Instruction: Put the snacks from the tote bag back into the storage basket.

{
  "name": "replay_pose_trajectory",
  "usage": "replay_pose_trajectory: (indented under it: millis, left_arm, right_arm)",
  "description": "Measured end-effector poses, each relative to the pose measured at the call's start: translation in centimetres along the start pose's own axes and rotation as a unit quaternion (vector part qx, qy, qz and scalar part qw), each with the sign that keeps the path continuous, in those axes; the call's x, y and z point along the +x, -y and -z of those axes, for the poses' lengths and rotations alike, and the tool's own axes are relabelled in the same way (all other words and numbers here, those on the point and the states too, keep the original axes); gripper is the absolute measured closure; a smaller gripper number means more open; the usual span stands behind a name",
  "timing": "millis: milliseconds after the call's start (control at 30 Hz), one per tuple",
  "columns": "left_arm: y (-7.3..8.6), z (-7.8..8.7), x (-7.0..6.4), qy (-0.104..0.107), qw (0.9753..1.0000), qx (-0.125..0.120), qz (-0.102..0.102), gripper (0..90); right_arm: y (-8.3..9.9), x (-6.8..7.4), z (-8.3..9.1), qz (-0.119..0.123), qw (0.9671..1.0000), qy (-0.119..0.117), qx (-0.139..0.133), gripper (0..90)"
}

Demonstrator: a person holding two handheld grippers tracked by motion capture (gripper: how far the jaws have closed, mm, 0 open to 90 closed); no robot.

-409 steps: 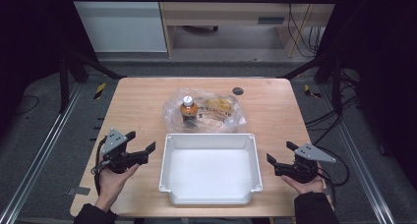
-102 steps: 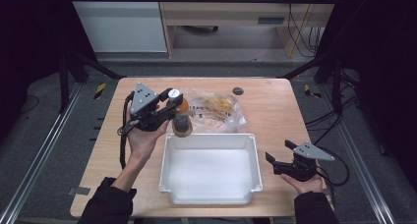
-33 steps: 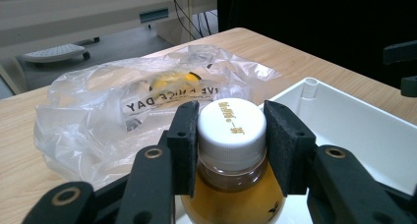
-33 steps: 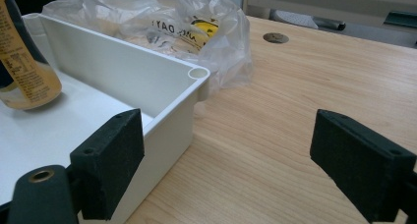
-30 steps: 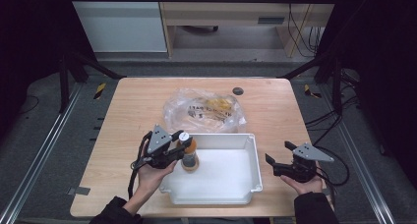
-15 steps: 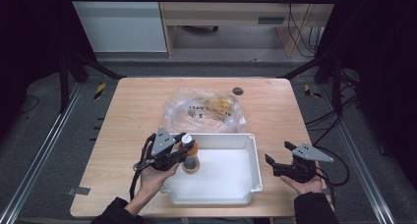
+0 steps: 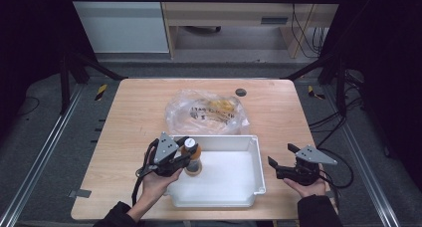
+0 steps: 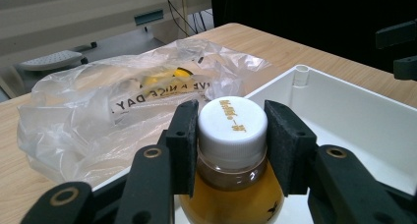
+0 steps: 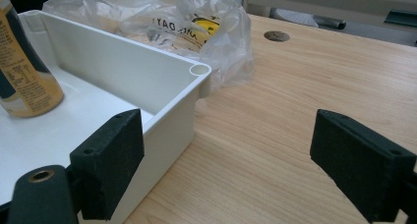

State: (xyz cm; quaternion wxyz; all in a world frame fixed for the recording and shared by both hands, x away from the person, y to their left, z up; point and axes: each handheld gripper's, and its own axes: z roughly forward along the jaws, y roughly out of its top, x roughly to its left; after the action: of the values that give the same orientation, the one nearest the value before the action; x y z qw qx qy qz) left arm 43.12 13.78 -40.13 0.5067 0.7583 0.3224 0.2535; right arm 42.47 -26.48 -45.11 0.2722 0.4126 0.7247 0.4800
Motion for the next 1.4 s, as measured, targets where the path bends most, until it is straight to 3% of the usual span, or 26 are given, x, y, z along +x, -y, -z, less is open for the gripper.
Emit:
replay_pose_trajectory:
  millis: [667, 1200, 1400]
  left_arm:
    - [-0.6, 1.7, 0.7, 0.011, 0.9998, -0.015, 0.01, 32.4]
    - [1.1, 3.5, 2.7, 0.004, 0.9998, -0.014, 0.01, 24.3]
    - [2.2, 4.1, 4.0, -0.014, 0.9997, -0.017, 0.01, 22.9]
  right_arm:
    - [0.0, -0.1, 0.2, 0.0, 1.0, 0.003, -0.001, 13.0]
    - [0.0, -0.1, 0.2, -0.003, 1.0, 0.003, -0.002, 12.9]
    - [0.0, -0.1, 0.2, -0.003, 1.0, 0.003, -0.002, 12.9]
